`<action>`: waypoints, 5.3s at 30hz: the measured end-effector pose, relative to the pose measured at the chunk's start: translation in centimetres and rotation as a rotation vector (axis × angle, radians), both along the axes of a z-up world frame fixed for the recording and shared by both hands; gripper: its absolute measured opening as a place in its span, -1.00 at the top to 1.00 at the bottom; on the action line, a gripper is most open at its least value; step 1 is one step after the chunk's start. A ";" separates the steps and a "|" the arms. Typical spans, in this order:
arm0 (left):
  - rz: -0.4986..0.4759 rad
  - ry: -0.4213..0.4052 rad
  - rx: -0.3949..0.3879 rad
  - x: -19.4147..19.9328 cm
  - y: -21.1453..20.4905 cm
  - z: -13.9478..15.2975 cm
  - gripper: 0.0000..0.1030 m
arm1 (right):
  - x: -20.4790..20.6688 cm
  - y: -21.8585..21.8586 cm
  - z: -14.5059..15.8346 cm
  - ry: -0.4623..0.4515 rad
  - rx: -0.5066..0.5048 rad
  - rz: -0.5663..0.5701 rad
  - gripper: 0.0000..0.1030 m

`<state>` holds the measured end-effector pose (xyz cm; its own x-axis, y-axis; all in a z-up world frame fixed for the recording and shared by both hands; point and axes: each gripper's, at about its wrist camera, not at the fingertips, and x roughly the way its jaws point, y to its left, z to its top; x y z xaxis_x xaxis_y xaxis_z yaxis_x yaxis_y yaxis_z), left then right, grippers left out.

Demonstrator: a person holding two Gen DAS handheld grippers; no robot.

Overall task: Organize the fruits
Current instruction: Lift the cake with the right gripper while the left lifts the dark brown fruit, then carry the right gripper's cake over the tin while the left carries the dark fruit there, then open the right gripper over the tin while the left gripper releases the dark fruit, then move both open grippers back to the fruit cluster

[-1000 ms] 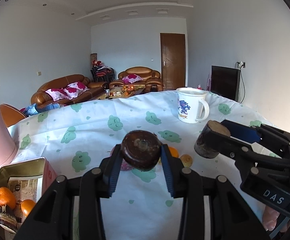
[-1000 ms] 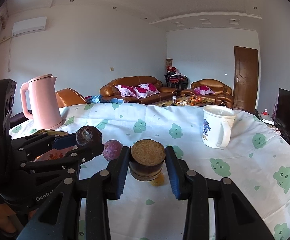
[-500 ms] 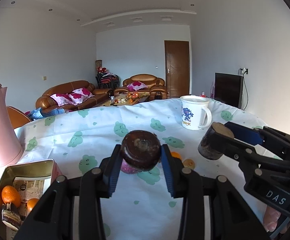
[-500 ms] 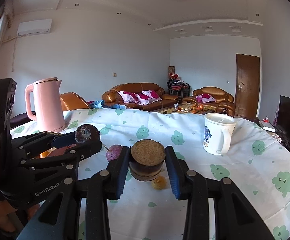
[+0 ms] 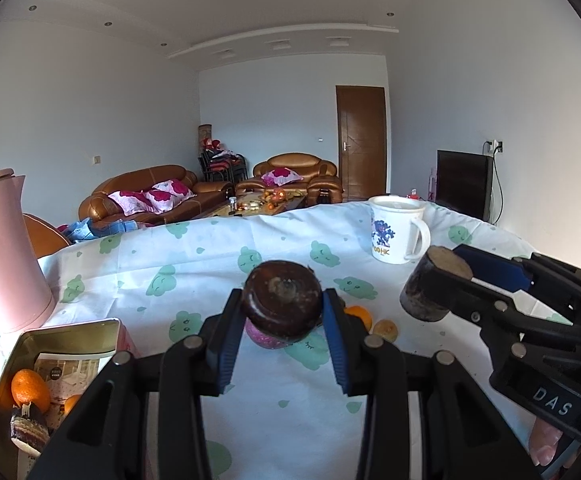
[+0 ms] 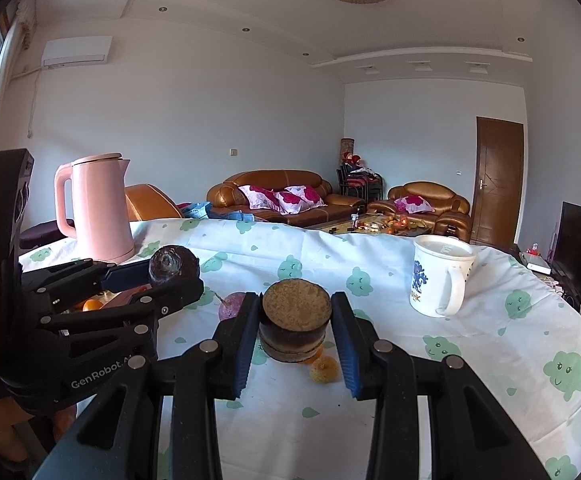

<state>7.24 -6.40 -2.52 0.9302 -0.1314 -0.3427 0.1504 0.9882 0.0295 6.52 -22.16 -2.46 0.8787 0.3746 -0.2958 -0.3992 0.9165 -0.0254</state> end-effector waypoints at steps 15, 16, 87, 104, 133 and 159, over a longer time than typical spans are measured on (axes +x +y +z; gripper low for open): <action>0.019 0.016 -0.021 -0.8 1.7 -0.1 0.22 | -0.5 1.6 0.1 -0.006 -0.016 0.031 0.25; 0.022 0.017 -0.022 -0.8 1.8 -0.1 0.22 | -0.5 1.8 0.1 -0.008 -0.019 0.035 0.25; 0.249 0.036 -0.103 -5.5 14.7 -0.3 0.22 | -3.4 15.3 0.8 -0.035 -0.118 0.327 0.25; 0.309 0.097 -0.100 -6.0 17.9 -0.7 0.22 | -3.7 18.3 0.2 -0.007 -0.133 0.402 0.25; 0.316 0.249 -0.066 -4.6 18.8 -2.3 0.22 | -1.1 21.1 -1.9 0.202 -0.167 0.509 0.25; 0.242 0.127 -0.073 -4.7 13.2 0.7 -0.82 | 2.5 10.6 0.1 0.178 -0.104 0.253 0.00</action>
